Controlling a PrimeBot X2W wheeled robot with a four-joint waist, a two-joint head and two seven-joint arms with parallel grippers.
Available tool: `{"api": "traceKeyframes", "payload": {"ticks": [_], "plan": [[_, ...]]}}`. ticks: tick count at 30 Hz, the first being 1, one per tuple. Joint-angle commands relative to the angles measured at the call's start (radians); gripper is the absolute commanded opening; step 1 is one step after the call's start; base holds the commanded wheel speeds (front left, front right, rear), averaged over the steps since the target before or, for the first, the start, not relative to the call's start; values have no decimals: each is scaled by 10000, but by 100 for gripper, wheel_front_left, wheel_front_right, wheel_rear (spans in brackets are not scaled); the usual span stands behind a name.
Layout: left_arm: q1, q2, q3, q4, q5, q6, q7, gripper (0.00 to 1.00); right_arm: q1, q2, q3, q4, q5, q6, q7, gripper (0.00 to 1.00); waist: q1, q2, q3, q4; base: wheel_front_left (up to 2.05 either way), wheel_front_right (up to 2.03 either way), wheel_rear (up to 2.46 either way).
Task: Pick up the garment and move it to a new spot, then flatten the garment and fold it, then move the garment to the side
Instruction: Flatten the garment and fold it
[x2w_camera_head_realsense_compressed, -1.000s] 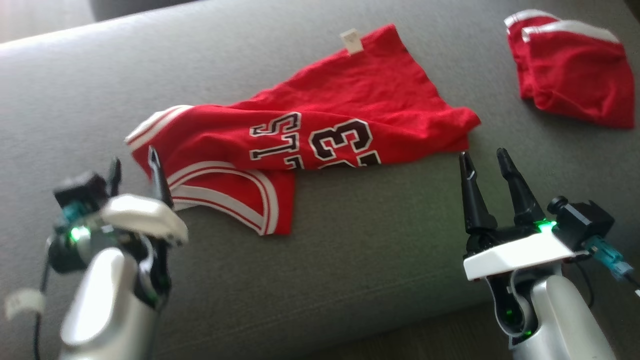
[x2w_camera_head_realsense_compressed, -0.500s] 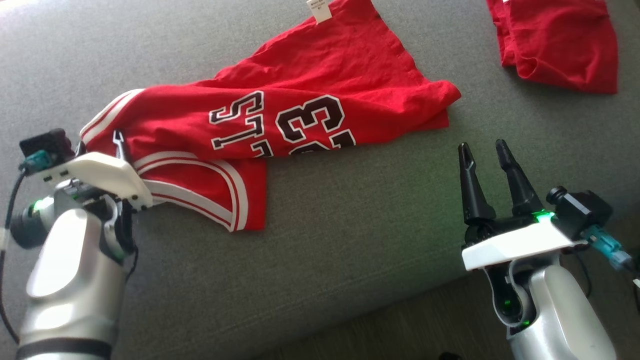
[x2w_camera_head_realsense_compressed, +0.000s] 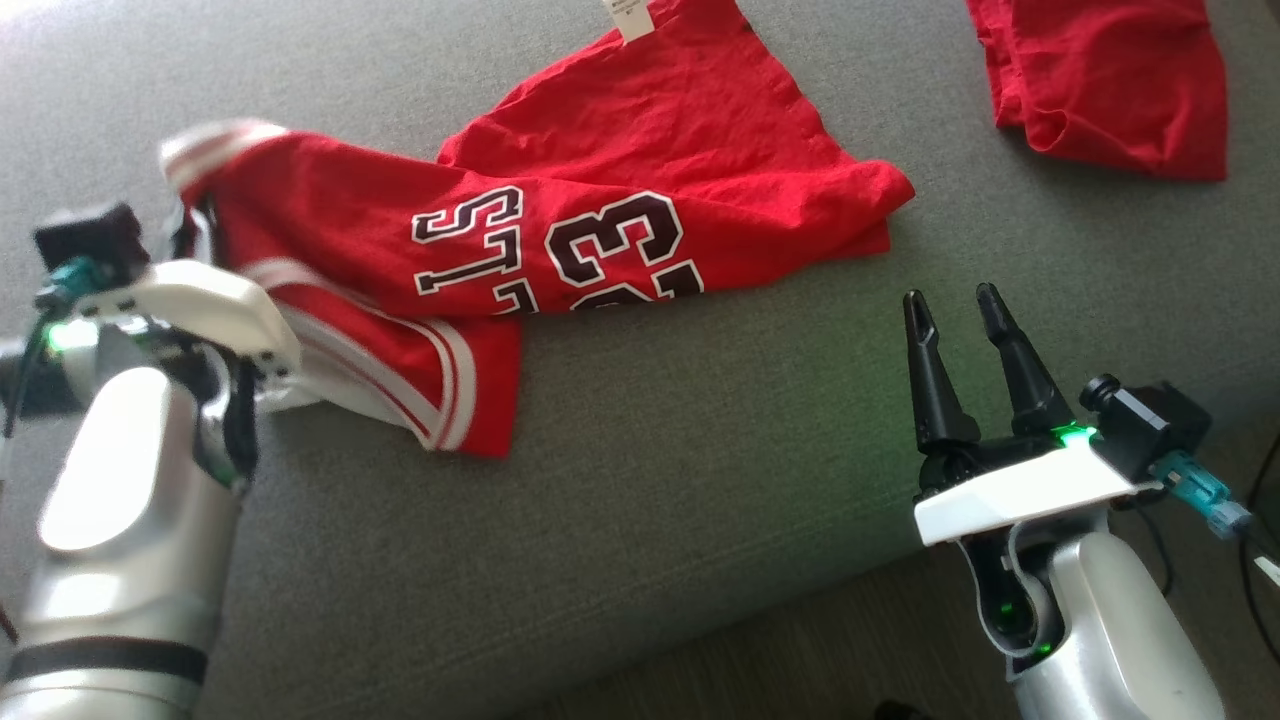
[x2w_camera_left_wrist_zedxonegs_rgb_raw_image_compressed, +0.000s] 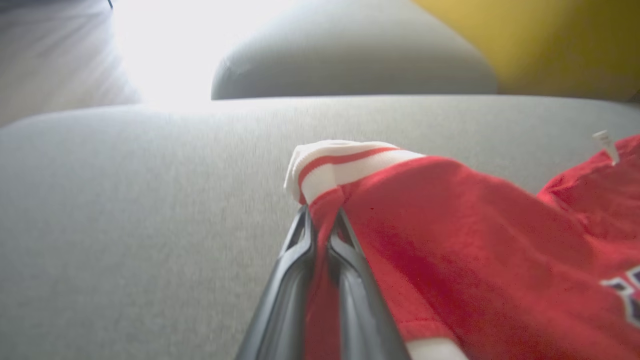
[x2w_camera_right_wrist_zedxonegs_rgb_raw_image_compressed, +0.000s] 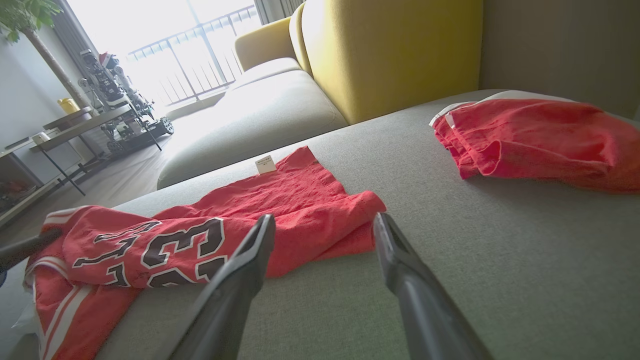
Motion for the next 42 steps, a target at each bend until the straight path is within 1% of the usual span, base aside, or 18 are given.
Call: {"api": "traceKeyframes", "payload": {"ticks": [1, 5, 9, 12, 16, 19, 22, 25, 26, 27, 28, 29, 30, 31, 34, 36, 39, 42], "plan": [[-652, 556, 267, -635, 213, 54, -481, 0, -250, 39, 198, -270, 82, -2, -118, 100, -1, 0, -47, -10, 0, 0, 0], [-976, 918, 258, -1915, 681, 257, -1221, 0, -249, 39, 168, -290, 163, -2, -118, 100, -1, 0, -157, -40, 0, 0, 0], [-1096, 1279, 211, -3443, 1108, 409, -1382, 0, -222, 39, 122, -297, 250, -2, -118, 100, -1, 0, -275, -58, 0, 0, 0], [-1131, 1573, 102, -4199, 1301, 423, -1034, 0, -221, 39, 119, -314, 328, -2, -118, 100, -1, 0, -301, -80, 0, 0, 0], [-1643, 2137, -111, -4602, 1719, 328, -297, 0, -384, 39, 275, -391, 462, -2, -118, 100, -1, 0, -45, -264, 0, 0, 0], [-2427, 2599, -157, -4368, 1987, 194, 205, 0, -645, 39, 511, -493, 585, -2, -118, 100, -1, 0, 309, -534, 0, 0, 0], [-3395, 3103, -264, -3691, 2371, 24, 621, 0, -921, 39, 754, -629, 735, -2, -118, 100, -1, 0, 727, -866, 0, 0, 0], [-4331, 3520, -404, -2640, 2729, -138, 1000, 0, -1125, 39, 891, -741, 903, -2, -118, 100, -1, 0, 1131, -1160, 0, 0, 0], [-4861, 3720, -517, -1908, 2953, -203, 1171, 0, -1248, 39, 989, -799, 1032, -2, -118, 100, -1, 0, 1380, -1343, 0, 0, 0], [-5069, 3761, -567, -1547, 3014, -237, 1261, 0, -1292, 39, 1047, -817, 1087, -2, -118, 100, -1, 0, 1479, -1419, 0, 0, 0], [-5243, 3785, -619, -1153, 3051, -285, 1420, 11, -1324, 39, 1100, -837, 1133, -2, -118, 100, -1, 0, 1573, -1476, 0, 0, 0], [-5383, 3796, -682, -734, 3090, -329, 1648, 78, -1345, 39, 1144, -860, 1171, -2, -118, 100, -1, 0, 1653, -1513, 0, 0, 0], [-5383, 3796, -682, -734, 3090, -329, 1648, 78, -1345, 39, 1144, -860, 1171, -2, -118, 100, -1, 0, 1653, -1513, 0, 0, 0], [-5525, 3779, -762, -392, 3120, -407, 1793, 100, -1356, 39, 1190, -877, 1202, -2, -118, 100, -1, 0, 1719, -1537, 0, 0, 0], [-5887, 3676, -903, 406, 3185, -447, 1846, 100, -1363, 39, 1310, -873, 1236, -2, -118, 100, -1, 0, 1810, -1529, 0, 0, 0], [-6068, 3532, -955, 750, 3184, -404, 1615, 100, -1361, 39, 1329, -853, 1217, -2, -118, 100, -1, 0, 1805, -1438, 0, 0, 0], [-6291, 3268, -893, 863, 3155, -27, 658, 100, -1369, 39, 1327, -813, 1139, -2, -118, 100, -1, 0, 1648, -1227, 0, 0, 0], [-6297, 2919, -947, 868, 3046, 1, -186, 100, -1361, 39, 1260, -760, 962, -2, -118, 100, -1, 0, 1368, -912, 0, 0, 0]]}}
